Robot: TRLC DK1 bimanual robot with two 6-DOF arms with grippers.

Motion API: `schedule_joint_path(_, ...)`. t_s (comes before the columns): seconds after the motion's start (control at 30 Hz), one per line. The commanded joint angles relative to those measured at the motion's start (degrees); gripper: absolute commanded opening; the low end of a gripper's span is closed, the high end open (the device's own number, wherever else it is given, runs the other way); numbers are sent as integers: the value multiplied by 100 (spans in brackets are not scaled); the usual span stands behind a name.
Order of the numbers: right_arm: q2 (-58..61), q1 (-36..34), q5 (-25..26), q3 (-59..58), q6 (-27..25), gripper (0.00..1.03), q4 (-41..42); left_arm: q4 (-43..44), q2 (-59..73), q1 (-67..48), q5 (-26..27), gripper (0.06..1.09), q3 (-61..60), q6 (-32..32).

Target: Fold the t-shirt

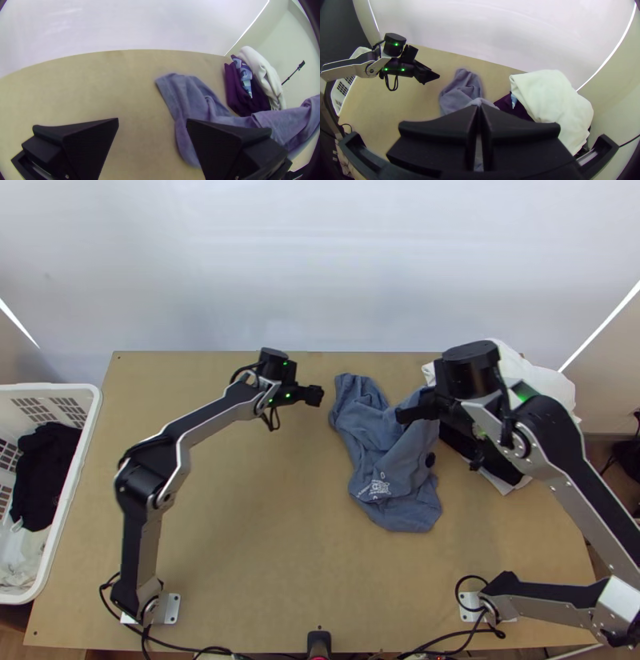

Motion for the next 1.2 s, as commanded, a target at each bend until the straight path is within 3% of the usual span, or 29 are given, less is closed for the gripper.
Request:
schedule_joint_path(0.0,221,-99,1,-113,51,3,26,-17,788,-163,98,104,1077,-5)
schedule_joint_path(0.37,458,-214,1,-174,33,3,185,-96,1447,-348,484,104,2193,65)
schedule_joint_path(0.8,475,-301,1,-174,-2,3,387,-887,1895,-603,484,103,2712,364)
schedule_joint_path(0.83,484,-301,1,-174,-2,3,404,-940,1895,-611,475,98,2712,381)
schedule_joint_path(0.87,475,-301,1,-174,-2,3,422,-958,1887,-611,475,84,2712,381)
schedule_joint_path(0.97,475,-310,1,-183,-2,3,431,-914,1755,-585,256,23,2712,285)
schedule_joint_path(1.0,475,-310,1,-183,-2,3,431,-878,1684,-559,212,9,2712,267)
schedule_joint_path(1.17,414,-477,1,-139,-2,3,448,-1177,823,-216,221,9,2483,-93)
